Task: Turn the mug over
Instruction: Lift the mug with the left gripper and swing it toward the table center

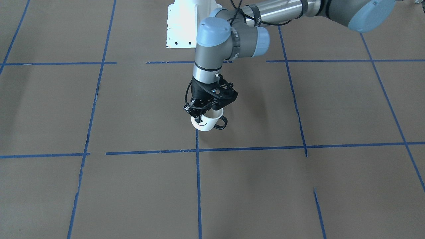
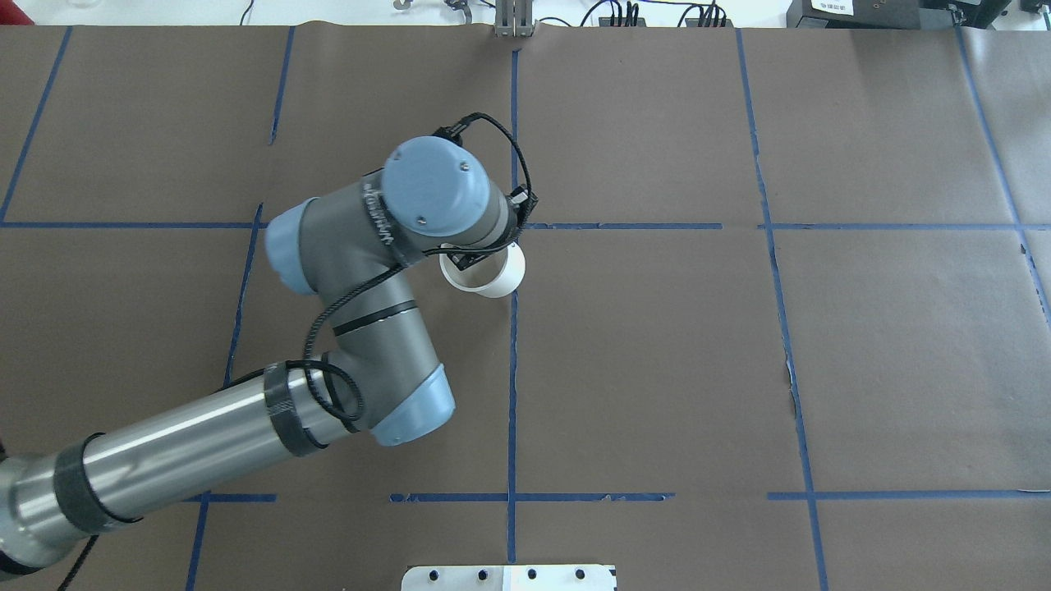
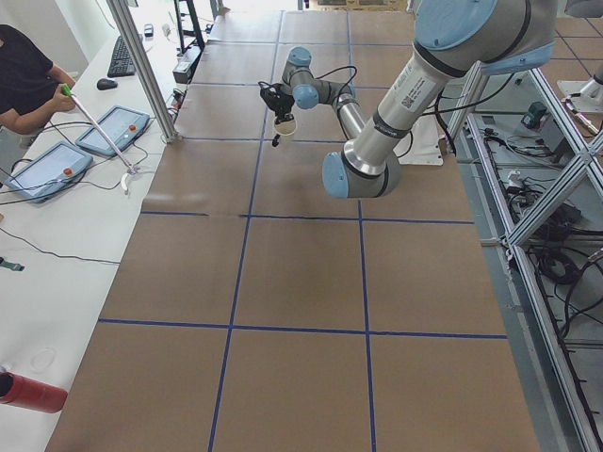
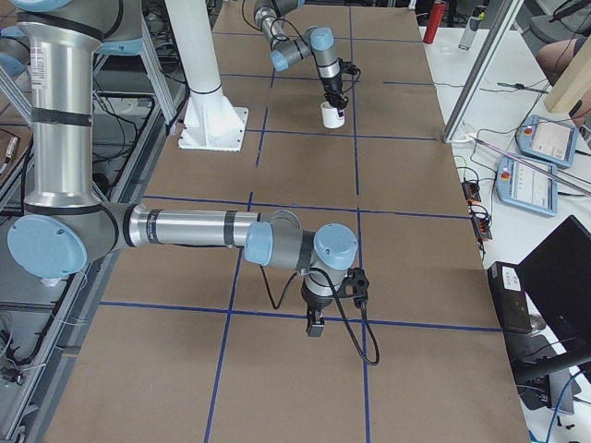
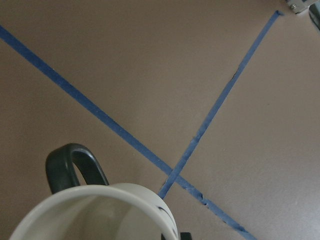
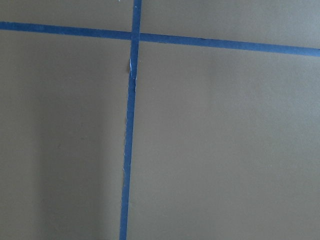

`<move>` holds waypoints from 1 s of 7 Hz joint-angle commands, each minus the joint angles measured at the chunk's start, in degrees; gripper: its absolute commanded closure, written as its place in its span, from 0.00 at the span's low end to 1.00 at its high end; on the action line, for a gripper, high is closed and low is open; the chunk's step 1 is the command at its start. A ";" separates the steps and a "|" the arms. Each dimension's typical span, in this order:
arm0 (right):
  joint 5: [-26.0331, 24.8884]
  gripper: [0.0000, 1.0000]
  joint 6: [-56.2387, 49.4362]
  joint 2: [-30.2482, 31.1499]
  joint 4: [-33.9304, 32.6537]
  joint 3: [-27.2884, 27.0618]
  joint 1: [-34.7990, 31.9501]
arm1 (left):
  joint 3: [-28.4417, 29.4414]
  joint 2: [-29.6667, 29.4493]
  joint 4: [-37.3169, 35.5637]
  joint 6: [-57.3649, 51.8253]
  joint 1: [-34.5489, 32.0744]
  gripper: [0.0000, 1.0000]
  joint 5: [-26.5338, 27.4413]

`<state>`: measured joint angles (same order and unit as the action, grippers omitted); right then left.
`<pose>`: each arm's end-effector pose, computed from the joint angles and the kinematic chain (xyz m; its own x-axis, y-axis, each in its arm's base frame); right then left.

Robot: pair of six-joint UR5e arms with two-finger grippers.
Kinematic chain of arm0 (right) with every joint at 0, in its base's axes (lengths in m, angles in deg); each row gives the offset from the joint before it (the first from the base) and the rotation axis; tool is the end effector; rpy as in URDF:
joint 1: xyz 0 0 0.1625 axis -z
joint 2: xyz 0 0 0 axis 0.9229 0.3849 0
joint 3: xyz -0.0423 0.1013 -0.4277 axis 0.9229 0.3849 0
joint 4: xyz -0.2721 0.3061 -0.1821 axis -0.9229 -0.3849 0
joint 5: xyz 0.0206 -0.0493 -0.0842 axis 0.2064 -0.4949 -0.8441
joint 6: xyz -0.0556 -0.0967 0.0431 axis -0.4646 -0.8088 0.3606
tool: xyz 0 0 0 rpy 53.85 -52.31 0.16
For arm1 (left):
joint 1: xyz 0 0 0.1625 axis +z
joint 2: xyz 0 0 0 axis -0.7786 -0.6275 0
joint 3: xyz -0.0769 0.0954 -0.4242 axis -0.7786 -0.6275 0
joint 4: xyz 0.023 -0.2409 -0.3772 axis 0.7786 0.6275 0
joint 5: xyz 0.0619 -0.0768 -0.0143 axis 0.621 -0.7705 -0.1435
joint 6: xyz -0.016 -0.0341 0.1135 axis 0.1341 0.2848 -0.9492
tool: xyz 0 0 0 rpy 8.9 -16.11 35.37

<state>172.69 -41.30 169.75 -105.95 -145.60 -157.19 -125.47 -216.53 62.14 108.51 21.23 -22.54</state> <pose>0.0543 -0.4828 0.6987 0.7528 -0.0620 0.6553 0.1147 0.9927 -0.0378 0.6461 -0.5107 0.1277 0.3570 -0.5892 -0.7248 0.5756 0.7499 -0.3261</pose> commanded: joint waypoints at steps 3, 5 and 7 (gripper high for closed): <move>0.00 0.00 0.00 -0.02 0.00 0.00 0.00 | 9.36 -10.01 -15.23 -3.73 3.01 1.00 -0.15; 0.00 0.00 0.00 -0.02 0.00 0.00 0.00 | 10.96 -10.19 -15.15 -4.42 4.24 1.00 0.20; 0.00 0.00 0.00 -0.02 0.00 0.00 0.00 | 10.87 -10.19 -15.15 -5.75 4.33 1.00 0.12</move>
<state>172.69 -41.30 169.75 -105.95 -145.60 -157.18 -114.62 -226.64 47.00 103.28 25.47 -22.41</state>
